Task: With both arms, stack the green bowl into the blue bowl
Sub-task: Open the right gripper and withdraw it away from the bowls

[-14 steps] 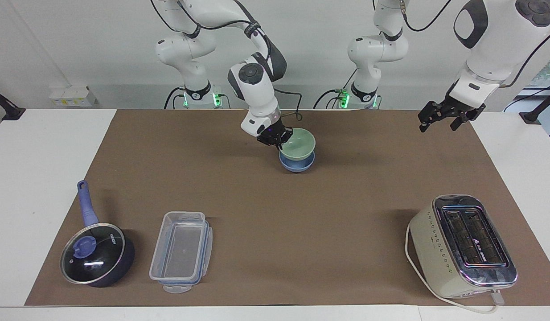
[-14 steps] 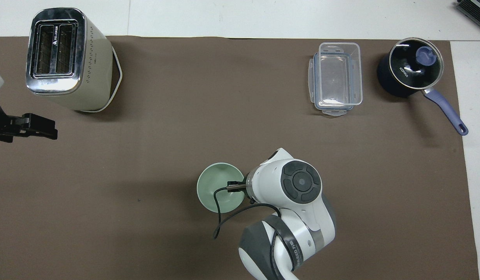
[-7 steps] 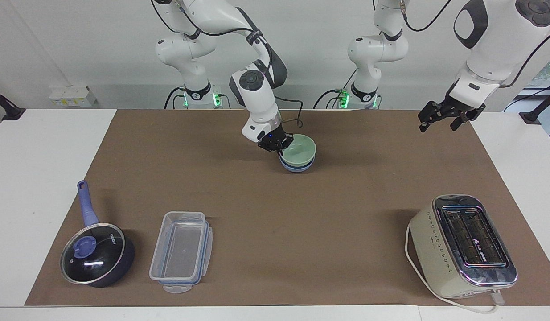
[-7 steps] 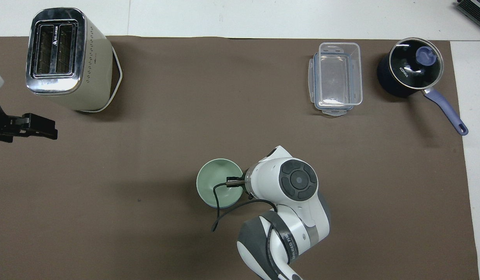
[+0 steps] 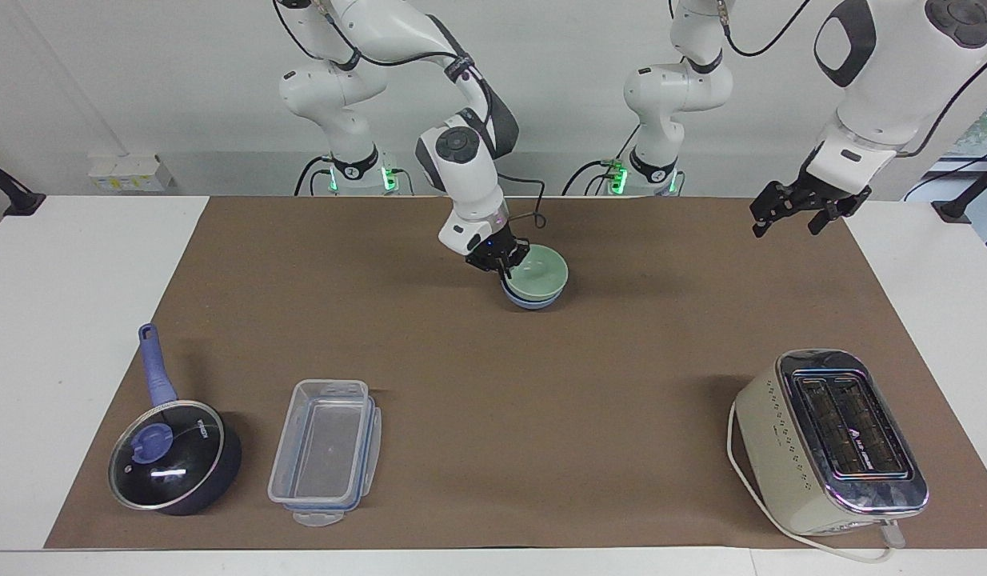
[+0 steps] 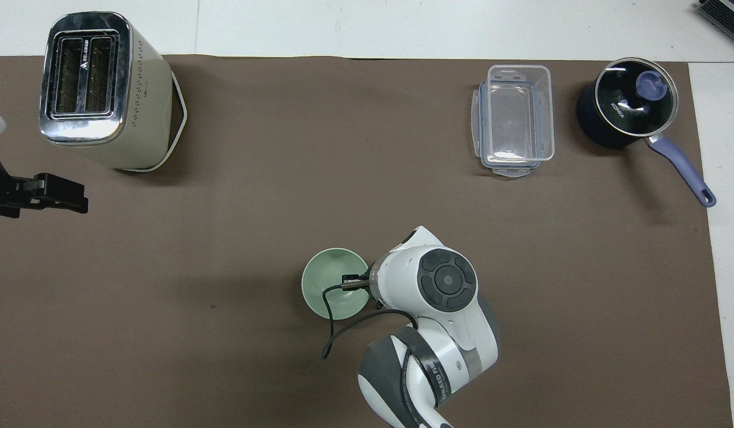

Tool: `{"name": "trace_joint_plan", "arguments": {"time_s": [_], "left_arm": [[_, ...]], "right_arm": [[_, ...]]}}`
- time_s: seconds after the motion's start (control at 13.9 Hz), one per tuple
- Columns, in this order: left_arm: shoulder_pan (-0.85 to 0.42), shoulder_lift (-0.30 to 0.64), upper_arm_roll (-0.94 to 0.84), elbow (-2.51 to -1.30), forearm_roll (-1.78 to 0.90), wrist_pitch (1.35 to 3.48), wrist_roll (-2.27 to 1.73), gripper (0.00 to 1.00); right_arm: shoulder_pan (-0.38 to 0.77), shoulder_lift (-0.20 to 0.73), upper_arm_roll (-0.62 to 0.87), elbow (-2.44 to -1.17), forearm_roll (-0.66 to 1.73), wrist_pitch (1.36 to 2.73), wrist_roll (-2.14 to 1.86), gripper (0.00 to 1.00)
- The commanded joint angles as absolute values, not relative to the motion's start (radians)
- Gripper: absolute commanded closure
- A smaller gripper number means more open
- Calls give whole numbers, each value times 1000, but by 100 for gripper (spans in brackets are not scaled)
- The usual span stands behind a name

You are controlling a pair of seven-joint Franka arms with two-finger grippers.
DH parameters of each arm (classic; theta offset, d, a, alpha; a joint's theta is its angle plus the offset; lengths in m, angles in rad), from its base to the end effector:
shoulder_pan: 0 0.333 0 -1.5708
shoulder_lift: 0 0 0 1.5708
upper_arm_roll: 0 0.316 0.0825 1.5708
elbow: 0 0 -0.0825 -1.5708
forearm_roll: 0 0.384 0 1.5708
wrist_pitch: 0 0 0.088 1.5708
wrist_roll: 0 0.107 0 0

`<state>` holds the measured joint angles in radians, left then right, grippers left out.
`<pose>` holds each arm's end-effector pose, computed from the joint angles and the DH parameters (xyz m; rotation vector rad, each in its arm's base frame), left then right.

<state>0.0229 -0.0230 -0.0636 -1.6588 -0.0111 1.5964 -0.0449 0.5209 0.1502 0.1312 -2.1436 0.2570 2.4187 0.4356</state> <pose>0.5470 -0.0238 0.5978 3.1330 0.0074 -0.0624 0.4546 0.3473 0.3466 -2.9052 -0.0453 -0.0026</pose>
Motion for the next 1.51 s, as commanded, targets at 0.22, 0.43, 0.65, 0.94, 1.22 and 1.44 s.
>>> {"name": "trace_joint_plan", "arguments": {"time_s": [0.22, 0.43, 0.65, 0.94, 1.22, 1.44], "left_arm": [[38, -17, -74, -1640, 0, 1575, -35, 0], [38, -17, -74, -1640, 0, 1575, -35, 0], [38, -15, -74, -1640, 0, 1575, -35, 0], [38, -17, -74, -1640, 0, 1575, -35, 0], [38, -15, -74, -1640, 0, 1575, -35, 0], [38, -17, -75, -1640, 0, 1575, -35, 0]], "right_arm": [[523, 143, 127, -2141, 236, 2439, 456, 65], [483, 83, 123, -2135, 238, 2405, 456, 10], [387, -3, 120, -2129, 238, 2321, 454, 0], [254, -63, 114, -2114, 233, 2258, 440, 0], [109, -69, 117, -1958, 88, 2045, 387, 0], [25, -64, 117, -1844, 58, 1923, 335, 0]]}}
